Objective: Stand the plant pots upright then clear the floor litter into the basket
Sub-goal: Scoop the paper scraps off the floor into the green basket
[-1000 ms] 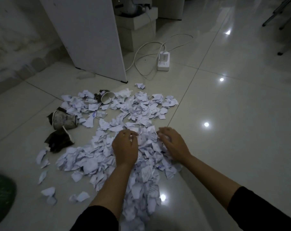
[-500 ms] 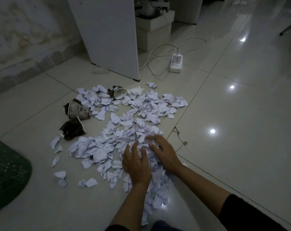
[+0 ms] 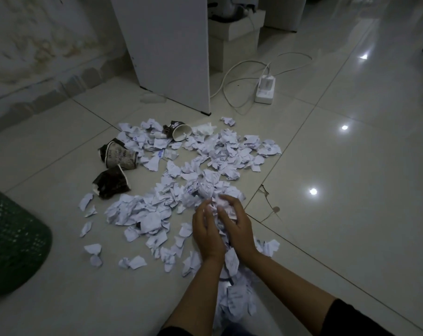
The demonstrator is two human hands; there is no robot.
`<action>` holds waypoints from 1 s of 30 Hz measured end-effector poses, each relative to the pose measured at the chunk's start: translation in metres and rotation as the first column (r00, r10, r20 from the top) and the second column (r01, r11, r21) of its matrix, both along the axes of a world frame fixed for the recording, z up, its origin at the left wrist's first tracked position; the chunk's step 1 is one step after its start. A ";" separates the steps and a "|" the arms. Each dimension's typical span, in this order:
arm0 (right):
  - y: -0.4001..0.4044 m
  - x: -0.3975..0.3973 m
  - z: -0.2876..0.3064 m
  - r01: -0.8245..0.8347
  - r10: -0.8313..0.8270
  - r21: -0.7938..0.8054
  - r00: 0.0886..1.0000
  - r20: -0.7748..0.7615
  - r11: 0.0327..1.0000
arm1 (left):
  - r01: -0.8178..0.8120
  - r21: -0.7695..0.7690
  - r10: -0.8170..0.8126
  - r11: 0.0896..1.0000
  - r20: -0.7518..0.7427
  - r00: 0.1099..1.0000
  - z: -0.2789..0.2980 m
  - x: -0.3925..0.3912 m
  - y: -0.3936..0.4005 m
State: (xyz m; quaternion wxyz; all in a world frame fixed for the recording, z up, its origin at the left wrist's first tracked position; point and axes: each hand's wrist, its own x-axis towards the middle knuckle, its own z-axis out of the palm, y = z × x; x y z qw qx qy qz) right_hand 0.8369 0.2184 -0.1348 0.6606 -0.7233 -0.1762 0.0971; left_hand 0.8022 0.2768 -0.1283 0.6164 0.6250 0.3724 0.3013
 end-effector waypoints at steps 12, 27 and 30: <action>0.023 -0.009 0.027 0.101 -0.094 0.050 0.988 -0.123 0.994 | -0.120 -0.067 0.121 0.991 0.010 0.993 0.034 0.001 0.008; 0.070 -0.024 0.086 0.165 -0.148 0.125 0.979 -0.137 0.978 | -0.190 -0.014 0.188 0.982 -0.067 0.980 0.098 -0.018 0.048; 0.086 -0.024 0.105 0.155 -0.141 0.101 0.981 -0.132 0.983 | -0.197 -0.003 0.196 0.980 -0.070 0.978 0.116 -0.019 0.063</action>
